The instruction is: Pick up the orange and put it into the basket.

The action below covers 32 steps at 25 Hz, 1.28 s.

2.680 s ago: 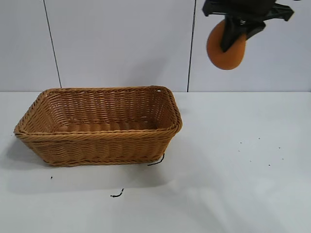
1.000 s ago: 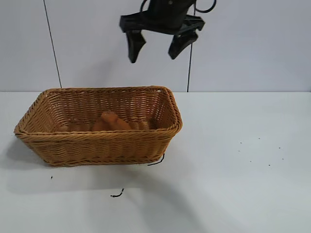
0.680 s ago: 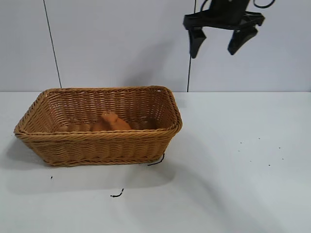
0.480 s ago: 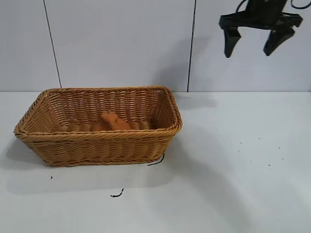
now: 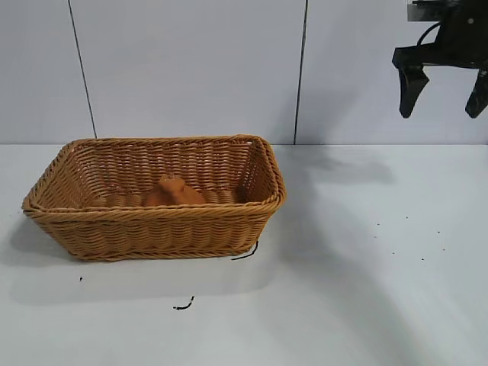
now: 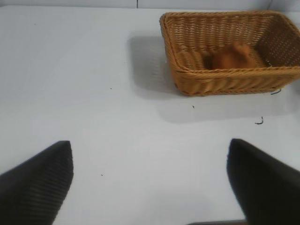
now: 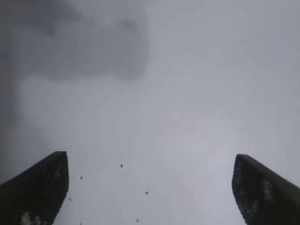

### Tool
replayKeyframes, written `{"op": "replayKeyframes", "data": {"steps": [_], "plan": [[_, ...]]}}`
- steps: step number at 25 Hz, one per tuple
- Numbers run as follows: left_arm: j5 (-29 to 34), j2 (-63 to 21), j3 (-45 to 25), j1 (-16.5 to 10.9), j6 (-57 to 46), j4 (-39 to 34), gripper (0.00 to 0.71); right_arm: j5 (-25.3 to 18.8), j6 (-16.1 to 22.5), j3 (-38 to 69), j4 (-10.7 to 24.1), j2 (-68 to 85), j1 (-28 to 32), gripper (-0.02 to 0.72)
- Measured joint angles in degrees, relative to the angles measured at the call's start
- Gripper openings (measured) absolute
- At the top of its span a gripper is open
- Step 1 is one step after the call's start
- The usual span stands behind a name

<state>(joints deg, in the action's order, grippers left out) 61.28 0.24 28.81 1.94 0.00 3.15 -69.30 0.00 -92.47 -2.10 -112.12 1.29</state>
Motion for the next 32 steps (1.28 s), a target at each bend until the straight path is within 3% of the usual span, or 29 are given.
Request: {"op": "replayKeyframes", "data": {"steps": [14, 22, 32], "plan": [[0.0, 0.0, 0.0, 0.0, 0.0, 0.0, 0.639, -0.05, -4.07, 37.53, -1.05, 41.54, 0.0, 0.676], [0.0, 0.0, 0.0, 0.0, 0.0, 0.0, 0.639, 9.03, -4.61, 59.58, -1.05, 72.66, 0.0, 0.676], [0.0, 0.0, 0.0, 0.0, 0.0, 0.0, 0.639, 10.64, -4.61, 63.73, -1.15, 101.69, 0.0, 0.676]]}}
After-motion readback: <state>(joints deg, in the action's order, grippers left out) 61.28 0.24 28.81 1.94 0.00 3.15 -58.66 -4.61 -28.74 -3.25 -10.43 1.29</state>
